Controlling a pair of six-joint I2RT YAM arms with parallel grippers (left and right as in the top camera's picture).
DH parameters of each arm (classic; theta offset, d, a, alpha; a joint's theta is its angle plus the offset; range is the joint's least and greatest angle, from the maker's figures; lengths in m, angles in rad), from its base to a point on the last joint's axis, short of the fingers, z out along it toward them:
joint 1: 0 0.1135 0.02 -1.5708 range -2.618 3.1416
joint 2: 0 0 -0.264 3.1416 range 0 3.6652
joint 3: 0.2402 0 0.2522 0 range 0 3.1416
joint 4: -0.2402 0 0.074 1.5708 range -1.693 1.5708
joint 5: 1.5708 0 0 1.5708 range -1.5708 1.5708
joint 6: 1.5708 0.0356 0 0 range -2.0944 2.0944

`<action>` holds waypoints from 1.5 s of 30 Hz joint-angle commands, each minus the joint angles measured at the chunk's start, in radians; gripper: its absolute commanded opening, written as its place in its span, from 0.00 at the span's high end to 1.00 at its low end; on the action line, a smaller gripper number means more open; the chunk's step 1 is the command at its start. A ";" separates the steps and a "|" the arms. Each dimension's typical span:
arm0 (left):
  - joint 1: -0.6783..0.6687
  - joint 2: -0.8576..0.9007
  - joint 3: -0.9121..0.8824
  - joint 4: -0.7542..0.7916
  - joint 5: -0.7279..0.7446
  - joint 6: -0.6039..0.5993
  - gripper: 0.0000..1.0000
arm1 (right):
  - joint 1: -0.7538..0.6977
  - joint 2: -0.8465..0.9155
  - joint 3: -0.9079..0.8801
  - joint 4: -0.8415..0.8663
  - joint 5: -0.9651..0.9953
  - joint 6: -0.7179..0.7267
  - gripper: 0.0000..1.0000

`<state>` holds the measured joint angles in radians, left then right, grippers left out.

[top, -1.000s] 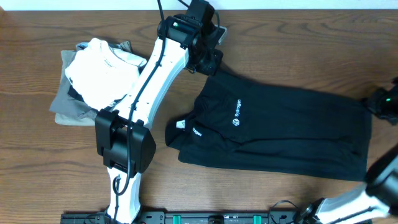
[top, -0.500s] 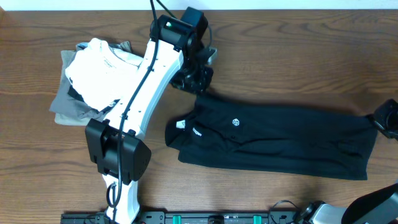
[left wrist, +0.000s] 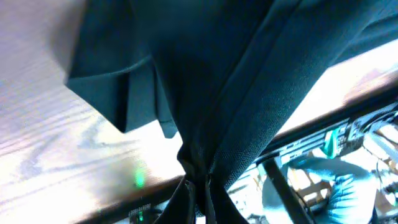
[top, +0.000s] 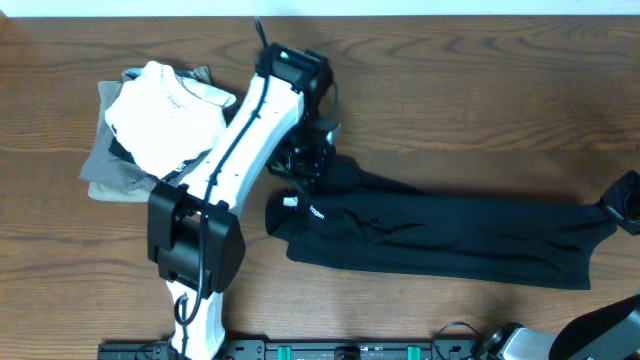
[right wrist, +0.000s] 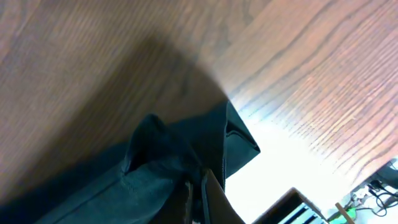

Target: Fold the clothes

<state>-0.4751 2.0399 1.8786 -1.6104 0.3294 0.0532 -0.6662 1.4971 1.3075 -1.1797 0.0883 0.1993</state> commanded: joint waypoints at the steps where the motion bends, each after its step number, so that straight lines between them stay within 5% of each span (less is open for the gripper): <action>1: -0.024 -0.014 -0.029 -0.045 -0.010 0.006 0.94 | 0.001 -0.006 -0.001 0.000 0.039 0.013 0.94; 7: -0.038 -0.014 -0.034 -0.076 -0.010 0.006 0.93 | 0.001 -0.006 -0.002 -0.010 0.039 0.013 0.91; 11: -0.038 -0.014 -0.034 -0.079 -0.010 0.006 0.75 | 0.001 -0.006 -0.002 -0.009 0.051 0.013 0.86; 18: -0.038 -0.014 -0.034 -0.079 -0.010 0.006 0.55 | 0.001 -0.005 -0.014 0.021 0.061 0.036 0.57; 28: -0.014 -0.015 -0.026 -0.053 -0.082 -0.012 0.61 | -0.020 0.103 -0.150 0.146 -0.018 -0.010 0.29; 45: 0.155 -0.019 0.190 -0.019 -0.079 -0.066 0.53 | -0.225 0.386 -0.150 0.287 -0.302 -0.397 0.27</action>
<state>-0.3359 2.0399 2.0487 -1.6096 0.2581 -0.0032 -0.8711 1.8771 1.1610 -0.8940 -0.1360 -0.0772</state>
